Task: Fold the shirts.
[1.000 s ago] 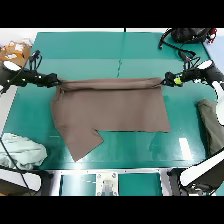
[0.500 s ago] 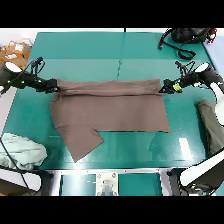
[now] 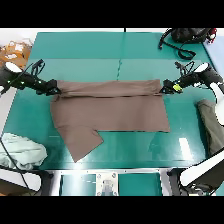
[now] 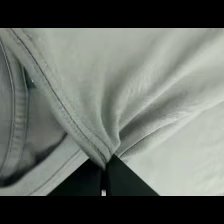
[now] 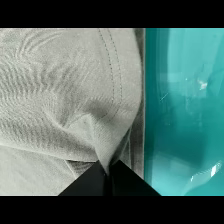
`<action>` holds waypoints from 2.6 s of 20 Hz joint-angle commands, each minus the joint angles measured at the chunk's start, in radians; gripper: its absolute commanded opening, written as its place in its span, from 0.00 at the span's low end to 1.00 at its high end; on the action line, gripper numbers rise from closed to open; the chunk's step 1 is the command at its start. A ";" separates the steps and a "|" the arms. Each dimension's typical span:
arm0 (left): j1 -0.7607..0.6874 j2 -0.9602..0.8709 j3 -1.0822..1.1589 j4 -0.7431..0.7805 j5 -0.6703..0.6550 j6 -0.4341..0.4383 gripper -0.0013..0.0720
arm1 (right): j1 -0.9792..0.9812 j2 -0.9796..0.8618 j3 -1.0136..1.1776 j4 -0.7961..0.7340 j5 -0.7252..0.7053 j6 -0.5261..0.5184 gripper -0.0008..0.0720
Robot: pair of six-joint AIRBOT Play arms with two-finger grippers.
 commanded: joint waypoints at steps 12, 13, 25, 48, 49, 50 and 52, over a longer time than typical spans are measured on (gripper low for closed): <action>0.001 -0.001 0.000 0.097 -0.082 -0.210 0.63 | -0.002 0.000 0.002 0.000 0.037 0.000 0.40; 0.001 0.000 0.001 0.097 -0.086 -0.210 0.69 | -0.006 0.000 0.008 -0.006 0.063 0.002 0.53; 0.006 0.137 0.008 0.251 -0.378 -0.238 0.05 | -0.089 0.307 -0.203 -0.177 0.208 0.257 0.03; 0.001 0.816 -1.151 -0.175 0.263 -0.197 0.60 | 0.023 0.687 -1.057 0.010 -0.287 0.482 0.52; 0.001 0.816 -1.151 -0.224 0.286 -0.166 0.57 | 0.027 0.687 -1.056 0.021 -0.305 0.482 0.52; 0.001 0.812 -1.151 -0.272 0.304 -0.124 0.50 | 0.027 0.687 -1.055 0.033 -0.315 0.482 0.52; 0.001 0.811 -1.152 -0.323 0.299 -0.097 0.50 | 0.027 0.687 -1.054 0.039 -0.319 0.480 0.51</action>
